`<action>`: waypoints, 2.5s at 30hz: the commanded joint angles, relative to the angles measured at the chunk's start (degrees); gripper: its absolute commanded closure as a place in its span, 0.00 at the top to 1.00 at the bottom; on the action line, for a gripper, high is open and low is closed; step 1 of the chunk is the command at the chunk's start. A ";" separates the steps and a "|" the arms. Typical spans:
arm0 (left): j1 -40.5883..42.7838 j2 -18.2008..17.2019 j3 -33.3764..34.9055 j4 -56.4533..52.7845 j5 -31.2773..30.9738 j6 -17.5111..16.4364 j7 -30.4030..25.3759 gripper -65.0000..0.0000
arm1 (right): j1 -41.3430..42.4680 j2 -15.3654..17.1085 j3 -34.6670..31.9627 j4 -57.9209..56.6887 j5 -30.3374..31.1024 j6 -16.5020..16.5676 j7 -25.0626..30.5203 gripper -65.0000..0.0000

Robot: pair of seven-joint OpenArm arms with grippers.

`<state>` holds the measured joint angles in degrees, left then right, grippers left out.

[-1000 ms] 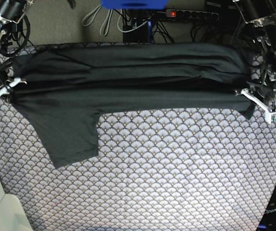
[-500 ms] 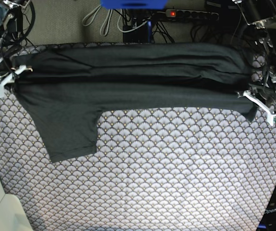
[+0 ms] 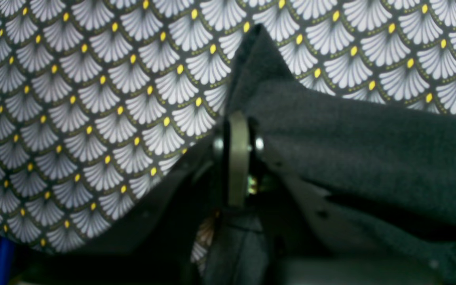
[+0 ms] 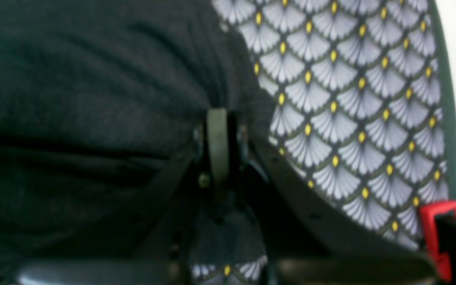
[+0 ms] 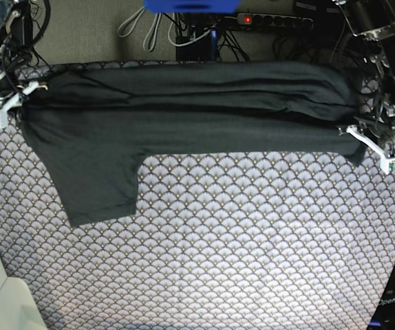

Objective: Fold the T-shirt properly
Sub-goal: 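Lower the folded edge onto the shirt and open both grippers, then move the right gripper to the protruding sleeve and grasp it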

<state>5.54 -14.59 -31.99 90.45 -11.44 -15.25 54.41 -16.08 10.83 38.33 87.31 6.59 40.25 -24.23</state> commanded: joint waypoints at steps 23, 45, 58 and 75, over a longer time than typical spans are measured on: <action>1.10 -0.75 -0.50 1.55 -0.03 0.17 6.03 0.26 | -0.06 0.20 0.40 -0.32 0.66 -0.25 1.24 0.06; 5.49 -0.84 -0.41 6.56 -0.03 0.17 6.99 0.35 | 0.47 0.55 5.85 4.08 6.38 -0.25 1.24 0.21; 7.07 -0.58 -0.14 6.56 -0.03 0.17 6.99 0.35 | 18.67 7.32 -6.99 -4.98 2.51 -0.25 -9.13 0.21; 8.48 -0.84 -0.50 6.64 -0.03 0.17 6.99 0.35 | 45.22 8.91 -17.45 -36.27 -7.43 -0.25 -3.77 0.22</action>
<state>14.26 -14.50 -32.16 96.07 -11.42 -15.22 61.95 27.77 18.74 20.62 50.22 -1.32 39.81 -29.21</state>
